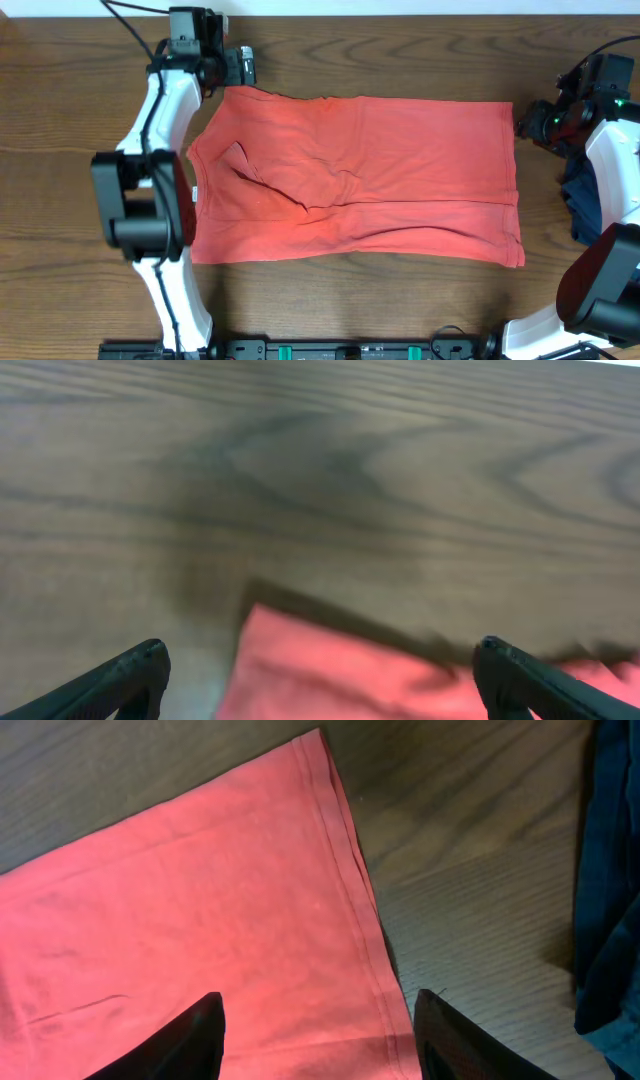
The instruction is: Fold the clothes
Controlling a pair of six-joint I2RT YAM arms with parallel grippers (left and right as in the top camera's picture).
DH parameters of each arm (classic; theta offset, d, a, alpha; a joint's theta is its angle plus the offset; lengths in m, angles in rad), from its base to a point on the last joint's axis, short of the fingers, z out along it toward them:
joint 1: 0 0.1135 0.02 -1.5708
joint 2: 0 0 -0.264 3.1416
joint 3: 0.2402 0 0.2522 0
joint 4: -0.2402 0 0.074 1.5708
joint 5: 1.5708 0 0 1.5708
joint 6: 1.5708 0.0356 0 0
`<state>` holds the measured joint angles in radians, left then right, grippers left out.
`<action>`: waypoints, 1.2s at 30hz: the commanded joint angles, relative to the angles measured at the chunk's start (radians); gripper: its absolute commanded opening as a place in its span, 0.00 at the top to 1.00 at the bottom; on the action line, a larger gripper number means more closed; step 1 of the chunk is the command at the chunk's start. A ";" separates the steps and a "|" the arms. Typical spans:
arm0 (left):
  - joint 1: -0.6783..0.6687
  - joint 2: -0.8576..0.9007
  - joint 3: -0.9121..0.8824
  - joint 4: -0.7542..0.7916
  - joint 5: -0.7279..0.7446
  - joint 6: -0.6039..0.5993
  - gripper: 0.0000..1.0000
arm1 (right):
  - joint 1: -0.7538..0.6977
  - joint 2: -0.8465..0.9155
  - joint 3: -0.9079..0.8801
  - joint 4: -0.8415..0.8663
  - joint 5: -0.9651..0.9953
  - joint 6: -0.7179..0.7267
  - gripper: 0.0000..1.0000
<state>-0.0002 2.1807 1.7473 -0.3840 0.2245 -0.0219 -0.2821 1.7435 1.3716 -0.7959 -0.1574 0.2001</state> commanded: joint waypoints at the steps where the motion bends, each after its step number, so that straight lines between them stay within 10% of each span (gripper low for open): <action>1: 0.006 0.072 0.074 0.006 -0.010 0.018 0.02 | 0.002 -0.014 0.011 -0.009 0.000 -0.021 0.41; 14: 0.006 0.188 0.089 0.003 -0.016 0.018 0.03 | 0.002 -0.014 0.011 -0.030 0.004 -0.026 0.42; 25: 0.000 0.191 0.089 -0.041 -0.016 0.018 0.91 | 0.003 -0.014 0.010 -0.031 0.019 -0.026 0.48; 36: 0.048 0.082 0.089 -0.044 0.004 -0.188 0.94 | 0.003 0.013 0.010 0.055 0.038 -0.026 0.47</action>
<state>0.0174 2.3447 1.8145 -0.4286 0.2192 -0.1322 -0.2821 1.7439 1.3716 -0.7677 -0.1341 0.1890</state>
